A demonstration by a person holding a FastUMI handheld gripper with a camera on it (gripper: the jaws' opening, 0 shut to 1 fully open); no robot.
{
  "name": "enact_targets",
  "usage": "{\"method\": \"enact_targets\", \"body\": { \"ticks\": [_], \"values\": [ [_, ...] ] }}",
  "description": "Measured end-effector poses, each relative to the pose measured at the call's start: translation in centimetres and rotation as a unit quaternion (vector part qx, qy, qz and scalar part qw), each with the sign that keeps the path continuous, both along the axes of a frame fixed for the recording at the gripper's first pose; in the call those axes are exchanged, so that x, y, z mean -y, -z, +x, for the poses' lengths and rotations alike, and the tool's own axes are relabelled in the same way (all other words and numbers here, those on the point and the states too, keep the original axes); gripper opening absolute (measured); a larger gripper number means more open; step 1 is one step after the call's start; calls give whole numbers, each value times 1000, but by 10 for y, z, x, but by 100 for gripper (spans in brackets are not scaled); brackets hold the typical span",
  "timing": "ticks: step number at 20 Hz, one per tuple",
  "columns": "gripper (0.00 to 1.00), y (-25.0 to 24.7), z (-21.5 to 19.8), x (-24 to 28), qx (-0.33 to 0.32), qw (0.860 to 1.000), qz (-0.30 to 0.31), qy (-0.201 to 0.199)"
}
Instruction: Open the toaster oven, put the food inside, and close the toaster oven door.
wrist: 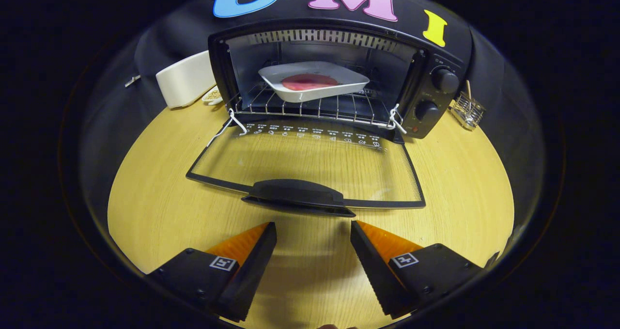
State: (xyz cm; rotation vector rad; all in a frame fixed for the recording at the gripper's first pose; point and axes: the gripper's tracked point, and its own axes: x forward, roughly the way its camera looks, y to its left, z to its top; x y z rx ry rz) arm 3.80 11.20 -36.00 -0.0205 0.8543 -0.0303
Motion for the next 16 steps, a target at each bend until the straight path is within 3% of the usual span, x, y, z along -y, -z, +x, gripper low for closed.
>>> {"method": "enact_targets", "body": {
  "ticks": [10,16],
  "values": [
    [99,-6,8,-2,-8,998,38,49],
    [99,-39,4,-4,26,998,39,48]
  ]
}}
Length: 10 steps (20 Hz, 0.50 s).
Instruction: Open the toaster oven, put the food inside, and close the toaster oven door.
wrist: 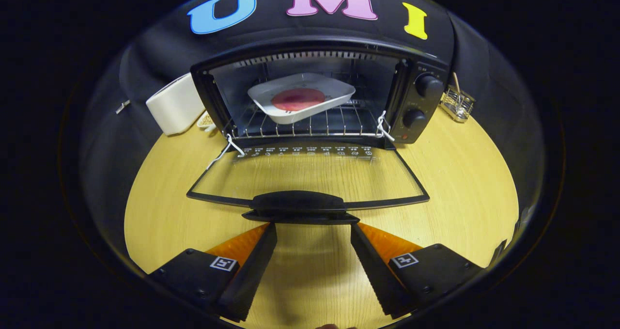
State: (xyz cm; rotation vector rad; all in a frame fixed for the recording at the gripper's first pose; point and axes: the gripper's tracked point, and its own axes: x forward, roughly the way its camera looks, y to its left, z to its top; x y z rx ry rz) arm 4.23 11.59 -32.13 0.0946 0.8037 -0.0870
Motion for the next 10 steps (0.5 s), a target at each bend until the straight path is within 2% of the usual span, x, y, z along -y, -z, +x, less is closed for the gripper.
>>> {"method": "enact_targets", "body": {
  "ticks": [5,10],
  "values": [
    [100,-46,6,0,70,998,7,-4],
    [100,-118,31,2,151,988,-5,-15]
  ]
}}
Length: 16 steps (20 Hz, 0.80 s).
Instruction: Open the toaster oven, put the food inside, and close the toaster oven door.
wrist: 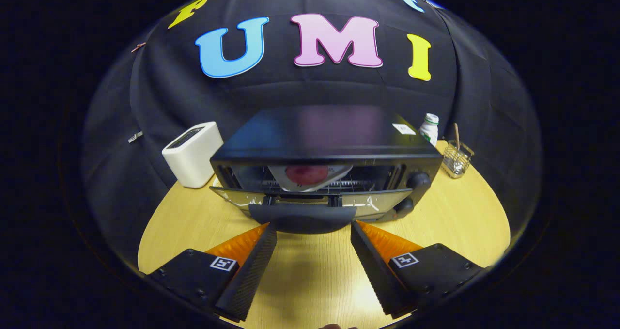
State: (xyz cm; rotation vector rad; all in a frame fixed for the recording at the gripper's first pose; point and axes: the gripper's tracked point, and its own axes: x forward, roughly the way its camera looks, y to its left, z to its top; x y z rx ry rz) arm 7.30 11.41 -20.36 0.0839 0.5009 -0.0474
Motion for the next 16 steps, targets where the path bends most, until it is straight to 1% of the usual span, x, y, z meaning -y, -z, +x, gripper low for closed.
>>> {"method": "enact_targets", "body": {
  "ticks": [2,3,6,11,16],
  "values": [
    [99,-36,2,3,46,999,10,7],
    [99,-49,-7,3,65,998,12,12],
    [99,-78,-23,6,96,995,5,18],
    [99,-114,-51,58,152,988,-23,23],
    [99,-143,-98,103,193,979,-53,38]
  ]
}}
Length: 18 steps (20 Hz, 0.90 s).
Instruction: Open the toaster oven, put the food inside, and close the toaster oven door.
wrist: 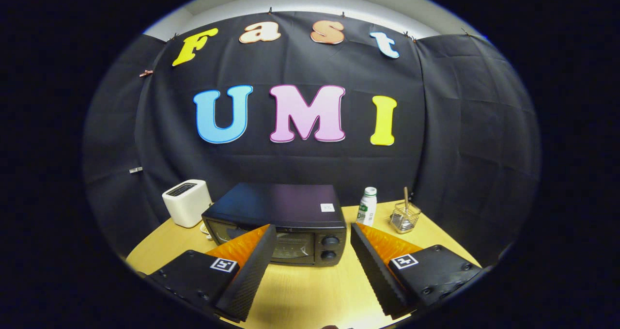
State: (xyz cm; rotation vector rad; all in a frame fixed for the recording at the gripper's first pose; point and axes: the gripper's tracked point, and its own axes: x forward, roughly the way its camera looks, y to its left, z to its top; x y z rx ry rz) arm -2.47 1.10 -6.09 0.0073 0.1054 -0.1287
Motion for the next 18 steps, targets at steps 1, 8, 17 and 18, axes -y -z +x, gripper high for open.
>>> {"method": "enact_targets", "body": {
  "ticks": [1,8,17,18],
  "values": [
    [99,-7,-9,8,10,1000,-8,3],
    [99,-20,-56,44,24,999,-16,21],
    [99,-25,-61,53,31,999,-16,18],
    [99,-26,-59,50,31,999,-16,15]
  ]
}}
